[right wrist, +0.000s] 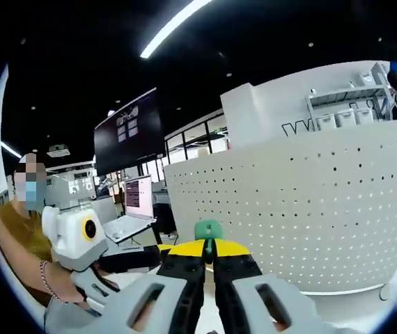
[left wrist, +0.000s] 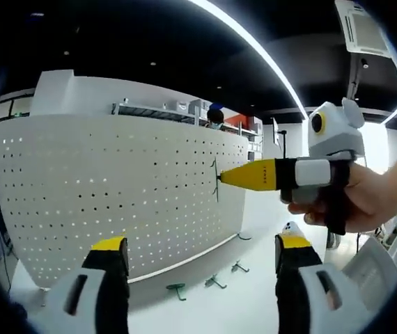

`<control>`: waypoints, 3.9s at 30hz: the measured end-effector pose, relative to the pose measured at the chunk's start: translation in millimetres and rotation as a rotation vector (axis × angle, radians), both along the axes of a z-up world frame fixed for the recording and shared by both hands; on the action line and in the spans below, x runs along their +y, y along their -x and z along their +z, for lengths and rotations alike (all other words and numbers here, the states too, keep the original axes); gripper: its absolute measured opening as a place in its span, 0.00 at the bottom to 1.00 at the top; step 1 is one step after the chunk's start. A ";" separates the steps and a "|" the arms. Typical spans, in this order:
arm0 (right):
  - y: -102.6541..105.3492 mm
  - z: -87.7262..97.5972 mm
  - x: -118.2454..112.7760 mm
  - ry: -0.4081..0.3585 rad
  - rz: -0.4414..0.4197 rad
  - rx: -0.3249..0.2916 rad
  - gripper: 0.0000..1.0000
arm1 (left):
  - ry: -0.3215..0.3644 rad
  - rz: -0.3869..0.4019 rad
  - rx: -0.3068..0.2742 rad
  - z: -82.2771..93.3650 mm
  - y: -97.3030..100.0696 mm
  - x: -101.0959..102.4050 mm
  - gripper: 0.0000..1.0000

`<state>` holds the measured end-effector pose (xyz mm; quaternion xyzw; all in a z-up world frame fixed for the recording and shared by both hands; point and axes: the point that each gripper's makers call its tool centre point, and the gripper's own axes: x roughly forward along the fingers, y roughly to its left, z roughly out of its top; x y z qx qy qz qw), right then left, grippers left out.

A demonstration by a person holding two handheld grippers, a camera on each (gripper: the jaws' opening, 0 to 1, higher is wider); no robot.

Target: Insert the hook assembly into the mounting plate slot until the hook locks in place.

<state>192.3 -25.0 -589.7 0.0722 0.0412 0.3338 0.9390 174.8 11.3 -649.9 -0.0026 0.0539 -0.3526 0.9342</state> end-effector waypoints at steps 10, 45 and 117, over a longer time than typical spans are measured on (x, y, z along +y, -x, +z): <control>-24.8 12.9 -7.2 0.021 -0.072 -0.019 0.01 | 0.007 0.013 -0.002 -2.4 0.9 6.6 0.87; -91.5 43.9 -7.9 -0.009 -0.269 -0.092 0.01 | 0.026 0.047 0.008 -10.2 2.4 30.0 0.85; -171.1 40.8 4.4 0.027 -0.486 -0.114 0.01 | 0.032 0.069 0.057 -17.0 1.3 57.6 0.80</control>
